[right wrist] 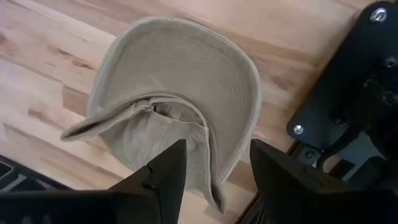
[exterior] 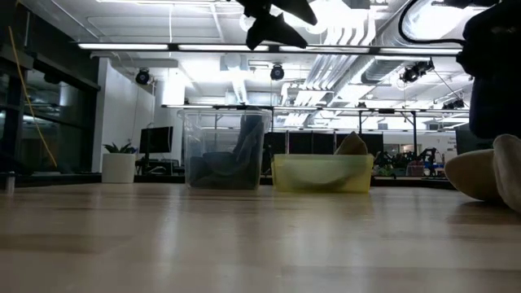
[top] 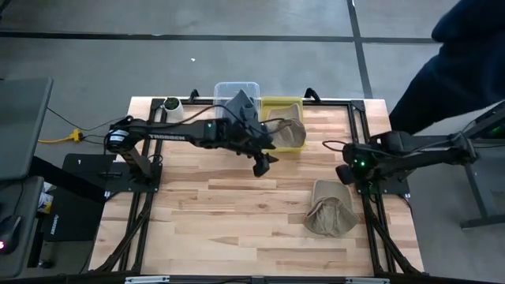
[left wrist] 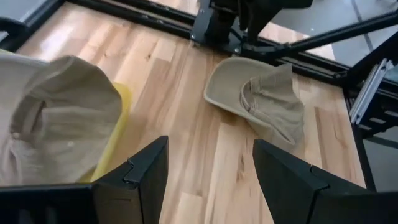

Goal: Pick & Place hat
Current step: Put the brown cap into the yellow bin

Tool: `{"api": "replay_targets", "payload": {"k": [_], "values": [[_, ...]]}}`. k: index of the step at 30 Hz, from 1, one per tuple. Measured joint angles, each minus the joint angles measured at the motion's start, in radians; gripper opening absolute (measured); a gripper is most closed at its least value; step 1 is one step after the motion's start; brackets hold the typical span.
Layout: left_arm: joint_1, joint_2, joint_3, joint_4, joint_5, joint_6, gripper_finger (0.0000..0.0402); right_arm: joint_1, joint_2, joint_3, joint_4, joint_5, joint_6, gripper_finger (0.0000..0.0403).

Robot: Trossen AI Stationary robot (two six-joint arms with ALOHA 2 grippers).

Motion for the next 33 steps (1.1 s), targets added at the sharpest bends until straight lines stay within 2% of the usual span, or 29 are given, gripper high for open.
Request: {"api": "replay_targets", "payload": {"k": [6, 10, 19, 25, 33], "values": [[-0.009, 0.010, 0.000, -0.021, -0.012, -0.006, 0.0208, 0.106, 0.000, -0.005, 0.025, 0.038, 0.126, 0.0171], [-0.009, 0.010, 0.000, -0.021, -0.012, 0.004, 0.0208, 0.199, 0.025, -0.013, 0.143, 0.074, 0.214, 0.0171], [-0.008, 0.010, 0.000, -0.021, 0.064, 0.098, 0.0208, 0.400, 0.173, -0.013, 0.290, 0.113, 0.482, 0.0171], [-0.008, 0.010, 0.000, -0.022, 0.106, 0.132, 0.0208, 0.514, 0.266, -0.013, 0.315, 0.122, 0.680, 0.0171], [-0.008, 0.010, 0.000, -0.071, 0.115, 0.154, 0.0208, 0.600, 0.364, -0.009, 0.314, 0.028, 0.840, 0.0171]]}}
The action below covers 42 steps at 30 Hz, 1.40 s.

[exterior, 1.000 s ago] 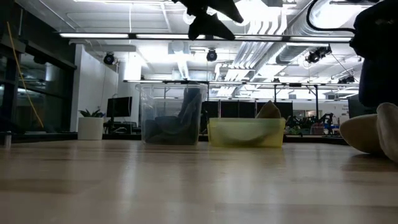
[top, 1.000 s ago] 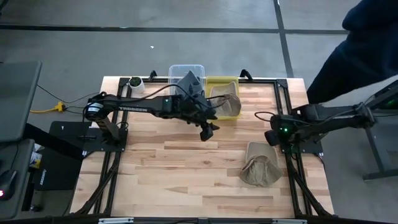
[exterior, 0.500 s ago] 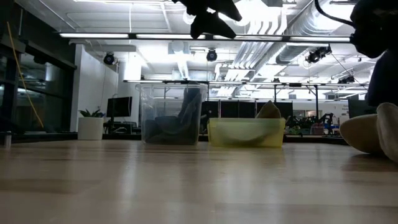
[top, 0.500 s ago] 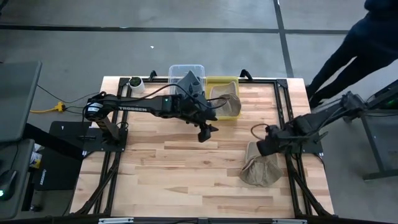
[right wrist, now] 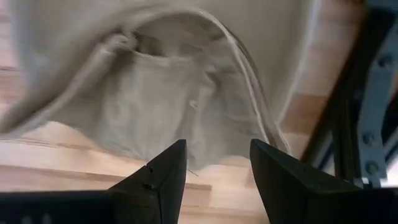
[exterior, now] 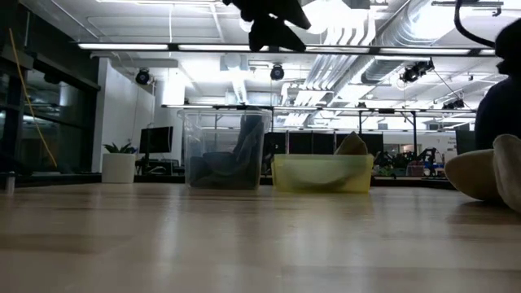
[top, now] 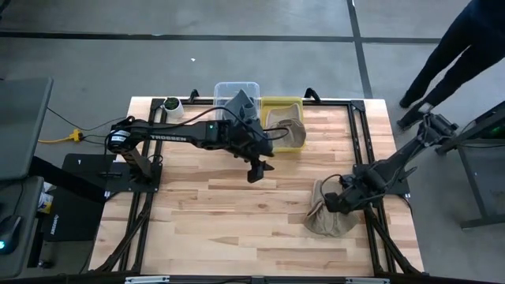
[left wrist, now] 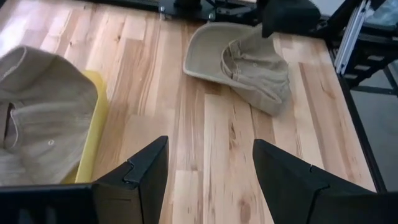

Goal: Pick & Place hat
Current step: Put the brown cap into the yellow bin

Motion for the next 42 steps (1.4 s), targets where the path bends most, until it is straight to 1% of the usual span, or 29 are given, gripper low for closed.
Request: {"api": "replay_targets", "payload": {"k": [9, 17, 22, 24, 28, 33, 37, 42], "values": [[0.000, 0.000, 0.000, -0.036, 0.011, 0.000, 0.0208, 0.045, 0.047, 0.001, -0.067, -0.055, 0.027, 0.0171], [0.000, 0.000, 0.000, -0.036, 0.019, 0.000, 0.0208, 0.078, 0.066, -0.004, -0.087, -0.043, 0.026, 0.0174], [0.000, 0.000, 0.000, -0.036, 0.019, 0.000, 0.0208, 0.100, 0.109, -0.028, -0.017, -0.030, 0.011, 0.0192], [0.000, 0.000, 0.000, -0.036, 0.019, 0.000, 0.0208, 0.105, 0.117, -0.033, -0.016, -0.031, 0.007, 0.0203], [0.000, 0.000, 0.000, -0.037, 0.019, 0.000, 0.0208, 0.104, 0.119, -0.050, -0.023, -0.032, 0.008, 0.0223], [0.000, 0.000, 0.000, -0.045, 0.019, -0.003, 0.0208, 0.104, 0.119, -0.079, 0.051, -0.035, 0.020, 0.0243], [0.000, 0.000, 0.000, -0.047, 0.018, -0.003, 0.0208, 0.103, 0.119, -0.134, 0.121, -0.042, 0.035, 0.0248], [0.000, -0.001, 0.000, -0.051, 0.018, -0.004, 0.0208, 0.097, 0.119, -0.178, 0.140, -0.028, 0.032, 0.0248]]}}
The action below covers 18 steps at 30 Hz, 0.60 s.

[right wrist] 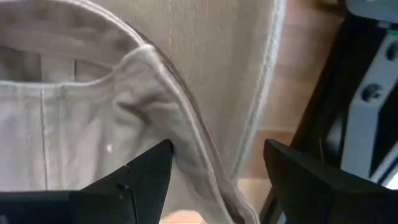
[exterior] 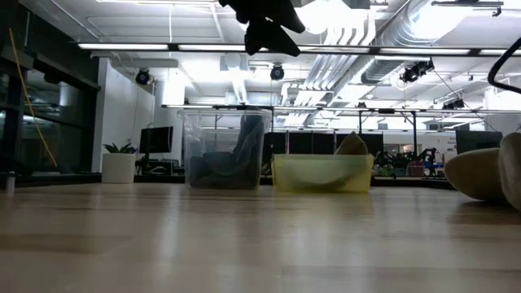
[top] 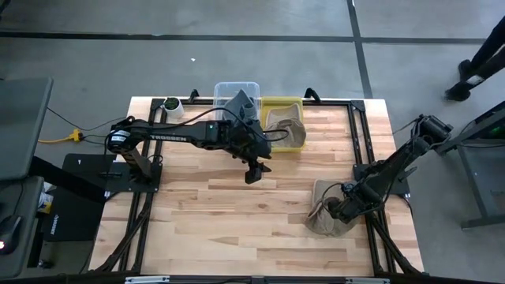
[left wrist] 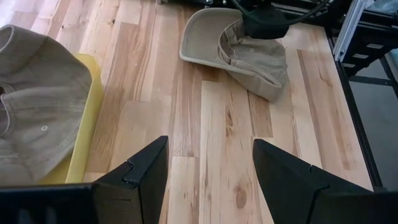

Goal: Pick & Place hat
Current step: Put the brown cap into the yellow bin

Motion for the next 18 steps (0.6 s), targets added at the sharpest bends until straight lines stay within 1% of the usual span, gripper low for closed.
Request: {"api": "replay_targets", "payload": {"k": [2, 6, 9, 15, 18], "values": [[0.000, 0.000, 0.000, -0.004, 0.000, 0.000, 0.0208, -0.003, 0.000, -0.016, 0.030, 0.012, -0.006, 0.0248], [0.000, 0.000, 0.000, -0.004, 0.000, -0.003, 0.0208, -0.003, 0.000, -0.056, 0.141, 0.083, -0.032, 0.0248], [0.000, 0.000, 0.000, -0.004, -0.001, -0.008, 0.0208, -0.010, -0.003, -0.088, 0.211, 0.082, -0.036, 0.0248], [0.000, 0.000, 0.000, -0.003, -0.003, -0.014, 0.0208, -0.016, -0.003, -0.096, 0.209, 0.087, -0.042, 0.0248], [0.000, 0.000, 0.000, -0.003, -0.004, -0.022, 0.0208, -0.016, -0.003, -0.094, 0.206, 0.094, -0.046, 0.0241]]}}
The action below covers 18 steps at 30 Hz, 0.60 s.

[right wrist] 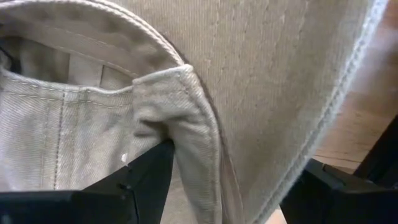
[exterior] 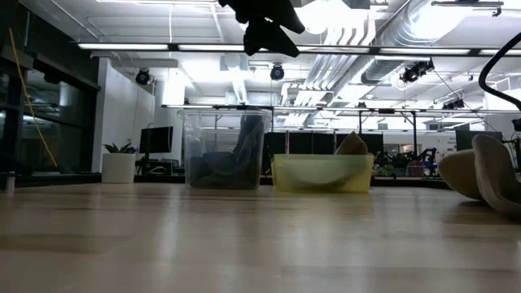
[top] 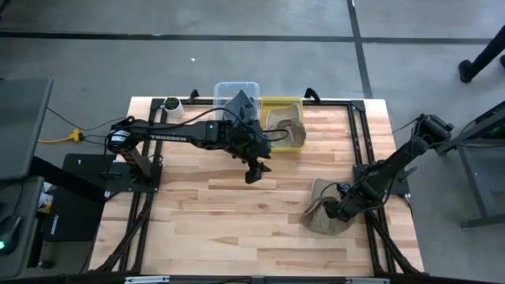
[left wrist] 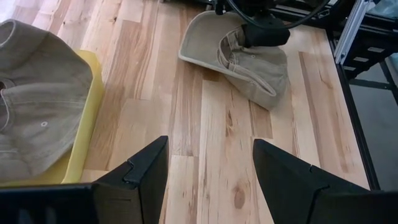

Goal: Pick & Place hat
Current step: Put the brown cap into the yellow bin

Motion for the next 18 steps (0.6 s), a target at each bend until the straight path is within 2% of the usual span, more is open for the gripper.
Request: {"api": "replay_targets", "payload": {"k": [5, 12, 16, 18], "values": [[0.000, 0.000, 0.000, 0.000, -0.002, 0.000, 0.0208, 0.001, 0.000, 0.000, -0.007, -0.002, -0.002, 0.0194], [0.000, 0.000, 0.000, 0.001, -0.004, 0.011, 0.0208, 0.000, 0.002, -0.001, 0.003, 0.001, -0.009, 0.0096], [0.000, -0.005, 0.000, -0.001, -0.020, 0.026, 0.0208, 0.000, 0.002, -0.001, 0.014, 0.015, -0.027, 0.0025], [0.000, -0.029, -0.001, -0.018, -0.005, 0.036, 0.0208, 0.000, 0.002, -0.002, 0.020, 0.019, -0.038, 0.0013]]}}
